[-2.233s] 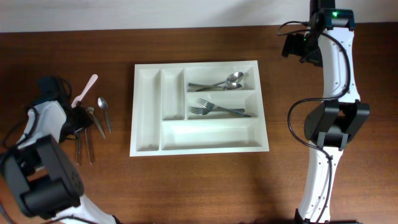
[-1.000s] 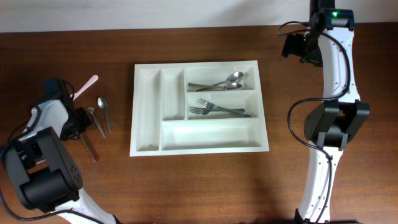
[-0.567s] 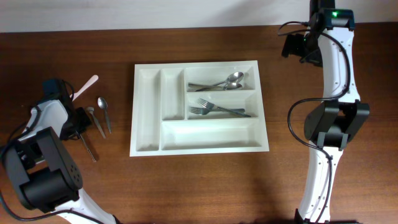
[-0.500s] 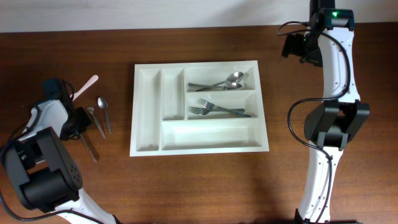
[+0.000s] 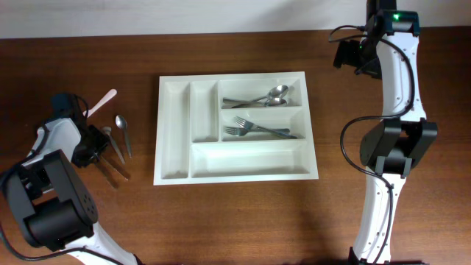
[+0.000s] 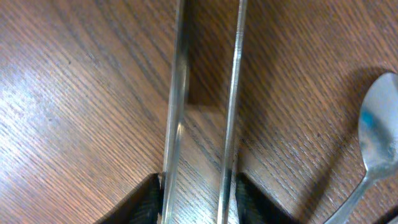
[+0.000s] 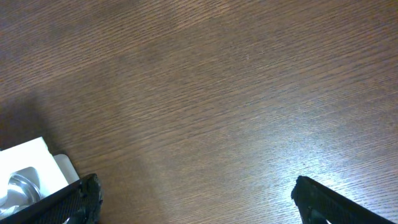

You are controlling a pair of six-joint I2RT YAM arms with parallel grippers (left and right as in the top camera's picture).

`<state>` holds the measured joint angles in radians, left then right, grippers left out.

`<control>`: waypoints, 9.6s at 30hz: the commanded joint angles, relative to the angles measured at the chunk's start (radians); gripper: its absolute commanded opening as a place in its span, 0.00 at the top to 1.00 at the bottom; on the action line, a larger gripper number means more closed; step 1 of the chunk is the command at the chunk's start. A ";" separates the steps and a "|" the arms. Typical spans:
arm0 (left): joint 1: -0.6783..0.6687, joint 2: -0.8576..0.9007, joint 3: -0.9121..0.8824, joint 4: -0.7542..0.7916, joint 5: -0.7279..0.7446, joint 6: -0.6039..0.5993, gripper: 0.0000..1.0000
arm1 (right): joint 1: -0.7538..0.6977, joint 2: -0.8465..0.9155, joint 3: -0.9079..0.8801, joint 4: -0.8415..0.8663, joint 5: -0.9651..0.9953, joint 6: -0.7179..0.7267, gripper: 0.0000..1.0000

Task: Pack container
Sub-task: 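Lower the left gripper and grasp the silver tongs, then carry the tongs with the left gripper into the tray's bottom compartment, then release the tongs and move the left gripper back left, then lower the left gripper and grasp the pink plastic knife, then carry the pink knife with the left gripper into the tray's left compartment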

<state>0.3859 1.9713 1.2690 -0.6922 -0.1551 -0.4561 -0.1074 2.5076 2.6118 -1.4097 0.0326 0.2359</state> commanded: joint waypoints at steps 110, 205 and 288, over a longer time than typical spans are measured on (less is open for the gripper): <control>-0.801 0.040 0.554 -0.150 0.466 1.206 0.13 | 0.008 0.002 -0.004 0.071 0.032 0.005 0.01; -0.047 0.496 0.594 -0.105 0.323 1.099 0.18 | 0.009 0.002 -0.004 -0.094 0.032 0.005 0.01; -0.052 0.502 0.863 -0.384 0.260 0.960 0.98 | 0.009 0.002 -0.004 -0.098 0.031 0.005 0.01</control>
<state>0.3378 2.4588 2.0918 -1.0672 0.1005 0.5209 -0.1074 2.5076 2.6118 -1.5105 0.0521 0.2356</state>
